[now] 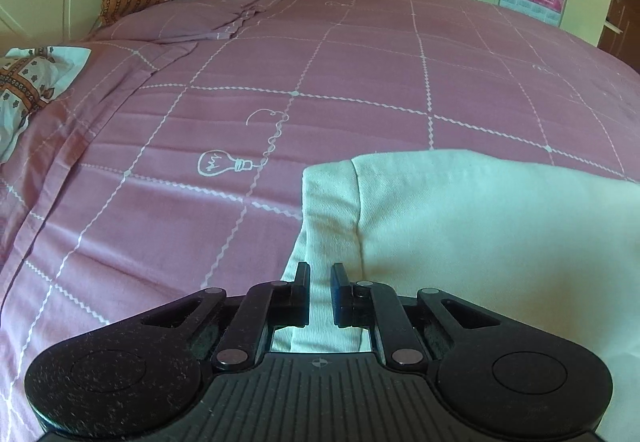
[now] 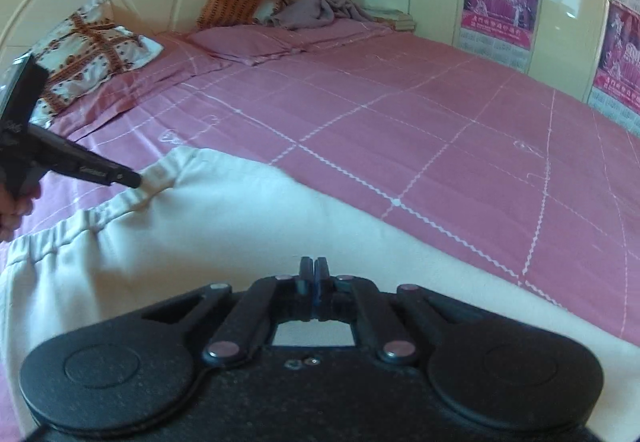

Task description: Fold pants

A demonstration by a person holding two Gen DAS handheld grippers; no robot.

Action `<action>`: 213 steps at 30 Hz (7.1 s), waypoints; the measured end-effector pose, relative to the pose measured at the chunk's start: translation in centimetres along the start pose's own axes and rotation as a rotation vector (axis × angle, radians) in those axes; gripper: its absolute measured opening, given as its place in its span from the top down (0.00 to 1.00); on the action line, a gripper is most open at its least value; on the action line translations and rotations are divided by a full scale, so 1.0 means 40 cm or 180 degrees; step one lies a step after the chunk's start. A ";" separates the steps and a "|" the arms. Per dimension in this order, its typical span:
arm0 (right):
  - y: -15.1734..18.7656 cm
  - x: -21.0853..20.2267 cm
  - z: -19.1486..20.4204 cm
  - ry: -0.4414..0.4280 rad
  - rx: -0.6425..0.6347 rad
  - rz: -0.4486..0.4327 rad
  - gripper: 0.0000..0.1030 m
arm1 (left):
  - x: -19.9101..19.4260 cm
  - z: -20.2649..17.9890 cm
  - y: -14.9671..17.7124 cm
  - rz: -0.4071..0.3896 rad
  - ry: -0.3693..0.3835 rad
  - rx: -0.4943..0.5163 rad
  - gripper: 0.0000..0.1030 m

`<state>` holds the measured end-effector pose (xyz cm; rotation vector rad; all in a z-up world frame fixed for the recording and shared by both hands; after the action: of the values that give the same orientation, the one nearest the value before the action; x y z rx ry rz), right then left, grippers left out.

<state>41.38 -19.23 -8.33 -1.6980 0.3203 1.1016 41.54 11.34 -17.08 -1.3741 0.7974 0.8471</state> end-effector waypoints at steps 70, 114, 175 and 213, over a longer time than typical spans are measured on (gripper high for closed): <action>0.454 -0.169 0.212 -0.0257 0.2380 0.0464 0.57 | -0.147 0.052 0.465 0.0495 0.1264 -0.1814 0.34; 0.444 -0.174 0.326 -0.0204 0.2477 0.0474 0.80 | -0.149 0.247 0.431 0.0212 0.1216 -0.2123 0.41; 0.618 -0.311 -0.027 0.0447 0.3551 0.0033 0.58 | -0.175 -0.090 0.526 0.0302 0.1220 -0.1045 0.95; 0.833 -0.472 -0.180 0.0873 0.3950 -0.0234 0.65 | -0.227 -0.328 0.541 0.0423 0.1171 -0.0352 0.94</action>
<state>12.63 -45.01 -13.56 -0.7050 0.8830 0.3899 18.35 -1.88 -20.29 -1.6146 1.1488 0.7583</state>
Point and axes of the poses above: each gripper's, at about its wrist camera, not at the fingertips, and x roughly the way its jaws point, z to its left, y to its underside, the point moved 5 cm from there along x, roughly the way its jaws point, and after that the axes turned 8 degrees about z, right-handed, at the moved point
